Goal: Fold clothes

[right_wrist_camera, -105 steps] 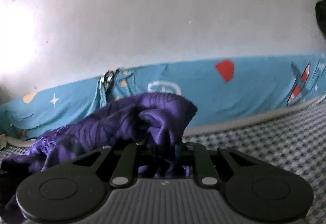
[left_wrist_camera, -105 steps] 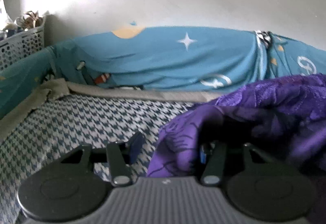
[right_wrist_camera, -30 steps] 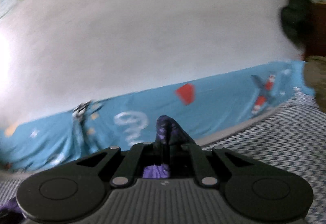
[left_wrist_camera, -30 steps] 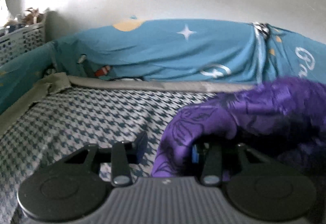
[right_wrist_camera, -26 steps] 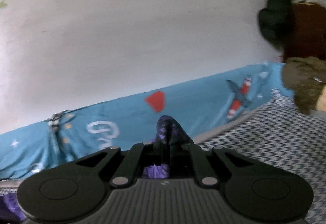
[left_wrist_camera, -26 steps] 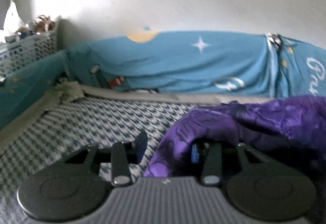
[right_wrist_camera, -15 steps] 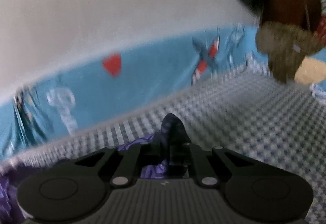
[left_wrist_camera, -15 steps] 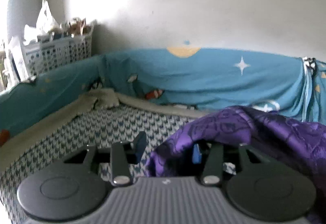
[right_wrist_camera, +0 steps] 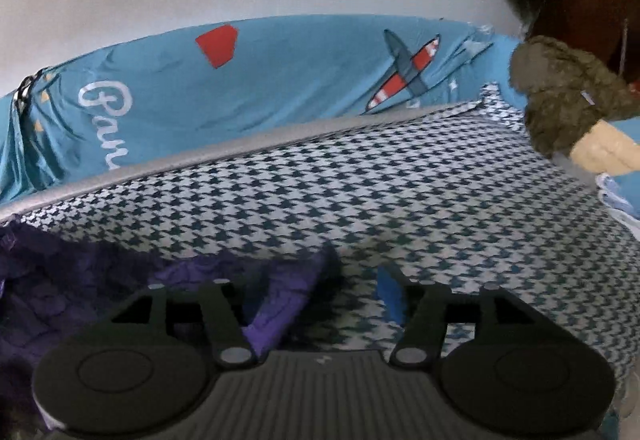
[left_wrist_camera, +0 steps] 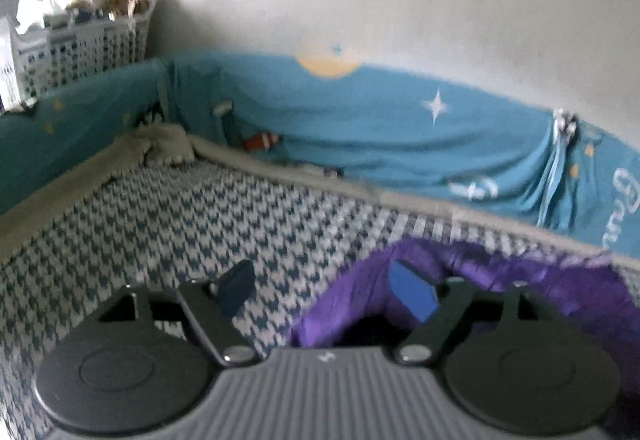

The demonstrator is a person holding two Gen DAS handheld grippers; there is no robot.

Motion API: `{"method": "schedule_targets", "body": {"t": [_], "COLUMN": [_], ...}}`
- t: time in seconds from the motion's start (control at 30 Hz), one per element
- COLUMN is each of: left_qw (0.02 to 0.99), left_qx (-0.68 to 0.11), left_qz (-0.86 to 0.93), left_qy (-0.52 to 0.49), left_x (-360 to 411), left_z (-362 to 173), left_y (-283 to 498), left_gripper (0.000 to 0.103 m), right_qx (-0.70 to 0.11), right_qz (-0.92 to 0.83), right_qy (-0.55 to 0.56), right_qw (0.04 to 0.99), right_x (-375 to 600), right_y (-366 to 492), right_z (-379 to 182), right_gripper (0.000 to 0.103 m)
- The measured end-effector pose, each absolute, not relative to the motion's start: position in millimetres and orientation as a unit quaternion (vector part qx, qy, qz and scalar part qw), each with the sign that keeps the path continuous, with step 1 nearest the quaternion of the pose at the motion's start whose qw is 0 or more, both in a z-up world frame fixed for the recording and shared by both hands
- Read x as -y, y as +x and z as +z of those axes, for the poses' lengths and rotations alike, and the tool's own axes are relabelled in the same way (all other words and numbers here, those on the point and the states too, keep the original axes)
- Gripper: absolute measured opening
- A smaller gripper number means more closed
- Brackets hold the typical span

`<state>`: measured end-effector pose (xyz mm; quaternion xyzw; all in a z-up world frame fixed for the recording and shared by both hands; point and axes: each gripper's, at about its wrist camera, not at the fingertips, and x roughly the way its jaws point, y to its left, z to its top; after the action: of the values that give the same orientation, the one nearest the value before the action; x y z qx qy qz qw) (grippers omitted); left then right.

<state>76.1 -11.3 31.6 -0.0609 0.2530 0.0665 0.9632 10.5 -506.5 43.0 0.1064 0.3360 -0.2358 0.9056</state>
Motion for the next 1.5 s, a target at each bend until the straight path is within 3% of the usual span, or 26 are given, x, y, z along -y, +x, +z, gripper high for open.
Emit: {"method": "schedule_targets", "body": {"t": [0.13,0.37,1.1,1.5], "left_qw": [0.975,0.967,0.946,0.933], "left_qx": [-0.209,-0.240,-0.292,-0.316], "left_qz": [0.054,-0.010,-0.074,-0.135], "left_qy": [-0.058,-0.083,-0.121,-0.105], "left_x": [12,18,36,41], "left_z": [48,38,18,8], "left_y": [63,77,137,175], "left_gripper": [0.089,0.089,0.103,0.103], "right_qx": [-0.320,-0.319,-0.307,-0.304], "right_qz": [-0.233,-0.169,0.028,0.102], "right_qy": [0.117,0.121,0.108,0.104], "right_qw": [0.911,0.925,0.945,0.942], "right_x": [512,491,396,350], "right_y": [1,12,80,134], "right_z": [48,44,28,10], "right_gripper": [0.061,0.061,0.061,0.071]}}
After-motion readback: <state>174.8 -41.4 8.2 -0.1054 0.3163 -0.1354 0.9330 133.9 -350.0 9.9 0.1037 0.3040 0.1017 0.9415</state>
